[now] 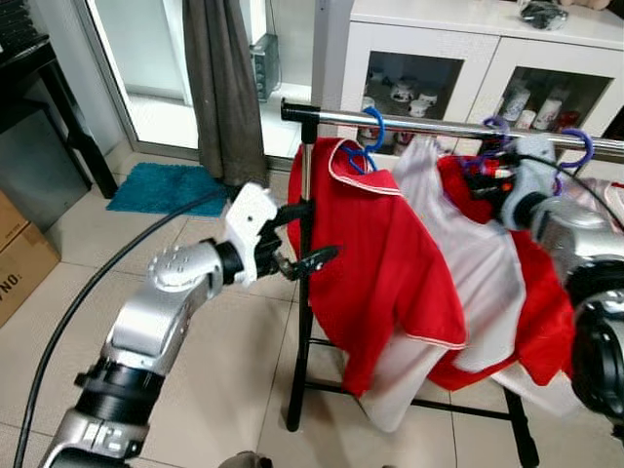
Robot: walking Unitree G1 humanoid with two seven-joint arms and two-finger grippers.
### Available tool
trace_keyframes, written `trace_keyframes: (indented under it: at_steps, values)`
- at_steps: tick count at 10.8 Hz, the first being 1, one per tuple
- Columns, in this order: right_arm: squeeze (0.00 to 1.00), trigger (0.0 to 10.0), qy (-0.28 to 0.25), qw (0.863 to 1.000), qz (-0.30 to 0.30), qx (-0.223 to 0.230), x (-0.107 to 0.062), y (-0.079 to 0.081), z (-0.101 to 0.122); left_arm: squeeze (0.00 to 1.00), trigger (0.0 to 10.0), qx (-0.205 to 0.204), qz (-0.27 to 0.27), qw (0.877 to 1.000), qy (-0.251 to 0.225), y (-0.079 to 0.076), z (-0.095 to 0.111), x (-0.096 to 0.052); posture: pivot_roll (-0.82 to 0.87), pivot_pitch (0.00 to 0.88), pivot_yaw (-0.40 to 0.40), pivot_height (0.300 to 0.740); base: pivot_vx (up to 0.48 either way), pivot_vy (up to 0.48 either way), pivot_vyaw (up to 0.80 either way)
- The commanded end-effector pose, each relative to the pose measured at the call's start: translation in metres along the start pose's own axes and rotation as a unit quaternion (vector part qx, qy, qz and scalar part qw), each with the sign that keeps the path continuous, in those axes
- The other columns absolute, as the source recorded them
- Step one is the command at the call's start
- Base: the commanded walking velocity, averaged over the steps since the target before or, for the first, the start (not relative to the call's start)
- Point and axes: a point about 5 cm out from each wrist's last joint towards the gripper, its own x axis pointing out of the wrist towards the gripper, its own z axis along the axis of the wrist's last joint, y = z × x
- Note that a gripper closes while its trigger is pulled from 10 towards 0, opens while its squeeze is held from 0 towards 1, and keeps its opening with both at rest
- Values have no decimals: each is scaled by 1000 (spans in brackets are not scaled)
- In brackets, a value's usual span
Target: Hang hanger
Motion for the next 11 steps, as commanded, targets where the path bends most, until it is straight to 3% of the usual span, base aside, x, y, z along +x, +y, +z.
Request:
trace_keyframes:
  at_steps: [1,3,5,7,9,11]
  values:
    - [0,0,-30,999,-11,-15,-4,-6,12,0,10000,6,16,1000,7,2,-3,0,-139,0,19,740,0,0,0]
    - [0,0,-61,998,-10,-18,-8,-5,18,0,10000,10,34,999,4,2,-3,1,-143,0,21,740,0,0,0]
    - [0,0,-76,997,2,-29,-24,-5,19,0,10000,6,107,994,19,9,-11,-3,-145,0,12,740,0,0,0]
    - [0,0,-66,997,-6,-26,-42,7,-3,0,10000,-10,157,988,1,8,-15,-7,-142,0,-5,740,0,0,0]
    - [0,0,-64,997,-37,-23,-66,29,-30,0,10000,-23,195,980,21,6,-30,-19,-152,0,4,740,0,0,0]
    - [0,0,-51,996,-64,-24,-73,45,-43,0,10000,-29,191,981,33,2,-34,-22,-152,0,10,740,0,0,0]
